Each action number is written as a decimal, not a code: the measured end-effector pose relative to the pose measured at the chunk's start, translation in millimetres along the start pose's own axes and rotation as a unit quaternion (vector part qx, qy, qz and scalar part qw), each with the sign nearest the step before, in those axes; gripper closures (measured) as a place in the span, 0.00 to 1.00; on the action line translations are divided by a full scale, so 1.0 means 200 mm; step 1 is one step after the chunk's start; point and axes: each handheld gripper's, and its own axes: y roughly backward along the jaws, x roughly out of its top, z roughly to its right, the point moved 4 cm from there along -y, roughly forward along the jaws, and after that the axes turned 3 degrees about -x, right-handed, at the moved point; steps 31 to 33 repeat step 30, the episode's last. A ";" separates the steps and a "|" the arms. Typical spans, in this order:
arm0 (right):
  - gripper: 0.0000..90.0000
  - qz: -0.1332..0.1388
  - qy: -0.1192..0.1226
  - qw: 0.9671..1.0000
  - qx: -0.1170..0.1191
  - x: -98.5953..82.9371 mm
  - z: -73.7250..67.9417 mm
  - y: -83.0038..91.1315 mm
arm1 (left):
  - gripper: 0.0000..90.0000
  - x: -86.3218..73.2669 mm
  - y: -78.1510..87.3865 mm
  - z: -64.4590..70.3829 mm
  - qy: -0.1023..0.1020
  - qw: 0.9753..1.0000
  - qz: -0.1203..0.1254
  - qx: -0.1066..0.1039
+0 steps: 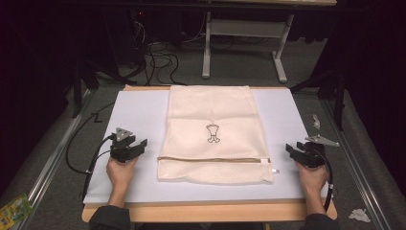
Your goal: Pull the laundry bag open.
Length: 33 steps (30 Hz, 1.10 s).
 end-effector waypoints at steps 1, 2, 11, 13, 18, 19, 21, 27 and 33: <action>0.54 -0.001 0.000 1.000 0.000 0.00 0.00 0.00 | 0.51 0.00 0.00 0.00 -0.002 1.000 0.000 0.002; 0.54 0.003 0.004 1.000 -0.001 0.00 0.00 0.00 | 0.51 0.00 -0.01 0.00 -0.002 1.000 -0.001 0.002; 0.53 0.003 0.015 1.000 -0.001 0.00 -0.01 0.00 | 0.51 -0.01 -0.02 0.01 -0.003 1.000 0.005 0.003; 0.53 0.001 0.015 1.000 -0.003 -0.01 -0.01 0.00 | 0.51 -0.03 -0.04 0.01 -0.001 1.000 0.003 0.002; 0.52 -0.002 0.015 1.000 -0.004 -0.01 -0.02 -0.01 | 0.51 -0.04 -0.05 0.02 -0.003 1.000 0.000 0.006; 0.52 -0.002 0.015 1.000 -0.003 -0.01 -0.02 -0.01 | 0.51 -0.05 -0.05 0.02 -0.003 1.000 0.002 0.006; 0.52 -0.004 0.018 1.000 -0.004 -0.01 -0.02 -0.01 | 0.50 -0.05 -0.05 0.02 -0.004 1.000 0.003 0.006; 0.51 -0.007 0.019 1.000 -0.005 -0.01 -0.02 -0.01 | 0.50 -0.05 -0.05 0.02 -0.004 1.000 0.006 0.006; 0.51 -0.009 0.020 1.000 -0.006 -0.01 -0.02 -0.01 | 0.50 -0.05 -0.05 0.02 -0.004 1.000 0.001 0.004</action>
